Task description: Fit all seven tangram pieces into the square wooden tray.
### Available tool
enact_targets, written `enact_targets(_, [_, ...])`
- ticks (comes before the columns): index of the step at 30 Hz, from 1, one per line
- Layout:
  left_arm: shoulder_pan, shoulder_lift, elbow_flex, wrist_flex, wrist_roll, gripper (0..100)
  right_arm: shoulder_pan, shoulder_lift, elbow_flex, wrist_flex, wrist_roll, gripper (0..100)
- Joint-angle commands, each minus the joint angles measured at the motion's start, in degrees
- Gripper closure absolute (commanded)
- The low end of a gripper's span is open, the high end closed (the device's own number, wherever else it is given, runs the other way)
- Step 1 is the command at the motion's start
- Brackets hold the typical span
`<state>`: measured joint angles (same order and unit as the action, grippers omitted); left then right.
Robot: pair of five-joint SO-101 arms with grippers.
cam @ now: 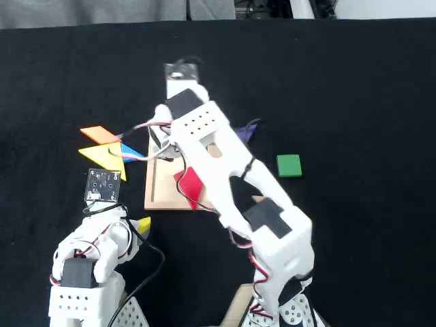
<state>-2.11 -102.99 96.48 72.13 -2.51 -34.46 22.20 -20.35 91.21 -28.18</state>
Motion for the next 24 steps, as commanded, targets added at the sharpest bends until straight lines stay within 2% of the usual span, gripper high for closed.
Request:
enact_targets(1, [-0.4,-0.4,0.9,0.2,0.1,74,4.1,-3.6,-0.7,8.8,33.7,98.5])
enact_targets(3, [-0.4,-0.4,0.9,0.2,0.1,74,4.3,-2.1,4.4,9.5,46.9,98.6])
enact_targets(5, [-0.4,-0.4,0.9,0.2,0.1,74,4.4,-0.3,9.9,8.3,50.6,98.8])
enact_targets(8, [-0.4,-0.4,0.9,0.2,0.1,74,5.7,2.0,15.5,4.6,48.5,98.8])
enact_targets(13, [-0.4,-0.4,0.9,0.2,0.1,74,6.1,4.1,17.7,-0.3,50.5,98.8])
enact_targets(21, [-0.4,-0.4,0.9,0.2,0.1,74,1.1,4.6,16.7,-5.5,50.3,98.8])
enact_targets(24, [-0.4,-0.4,0.9,0.2,0.1,74,0.2,4.6,16.3,-8.0,47.0,98.8])
